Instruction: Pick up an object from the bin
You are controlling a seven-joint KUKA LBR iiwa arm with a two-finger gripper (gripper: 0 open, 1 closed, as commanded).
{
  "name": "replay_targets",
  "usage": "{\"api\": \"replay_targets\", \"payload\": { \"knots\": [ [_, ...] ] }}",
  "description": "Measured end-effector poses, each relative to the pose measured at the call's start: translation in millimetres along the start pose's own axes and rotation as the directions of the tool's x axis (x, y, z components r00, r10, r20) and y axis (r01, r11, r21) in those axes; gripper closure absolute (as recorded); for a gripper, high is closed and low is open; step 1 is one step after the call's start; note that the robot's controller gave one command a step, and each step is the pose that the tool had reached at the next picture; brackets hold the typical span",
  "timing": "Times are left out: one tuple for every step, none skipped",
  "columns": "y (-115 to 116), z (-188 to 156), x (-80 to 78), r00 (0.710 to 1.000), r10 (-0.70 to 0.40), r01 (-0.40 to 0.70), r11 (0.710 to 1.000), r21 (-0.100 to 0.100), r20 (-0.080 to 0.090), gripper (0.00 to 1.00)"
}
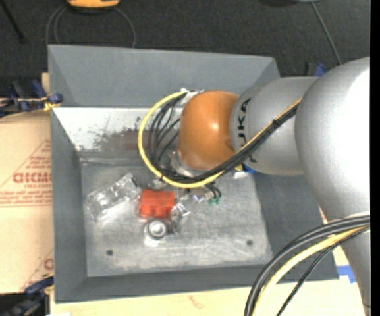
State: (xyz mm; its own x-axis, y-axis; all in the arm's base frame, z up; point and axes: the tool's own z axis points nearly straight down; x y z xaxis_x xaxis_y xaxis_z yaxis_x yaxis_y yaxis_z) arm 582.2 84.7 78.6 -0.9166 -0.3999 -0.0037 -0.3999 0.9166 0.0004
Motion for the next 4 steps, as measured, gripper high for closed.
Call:
{"api": "replay_targets", "payload": {
  "knots": [
    [-1.9, -1.6, -1.0, 1.000, 0.001, -0.001, 1.000, 0.003, 0.004, 1.00],
    [-2.1, -0.6, 0.0, 1.000, 0.000, 0.000, 1.000, 0.003, 0.002, 0.00],
    [-2.5, -2.0, -1.1, 1.000, 0.000, 0.000, 1.000, 0.004, 0.005, 1.00],
    [-38.6, -134.6, 31.4, 0.904, -0.427, 0.427, 0.904, 0.005, 0.002, 1.00]
  ]
}}
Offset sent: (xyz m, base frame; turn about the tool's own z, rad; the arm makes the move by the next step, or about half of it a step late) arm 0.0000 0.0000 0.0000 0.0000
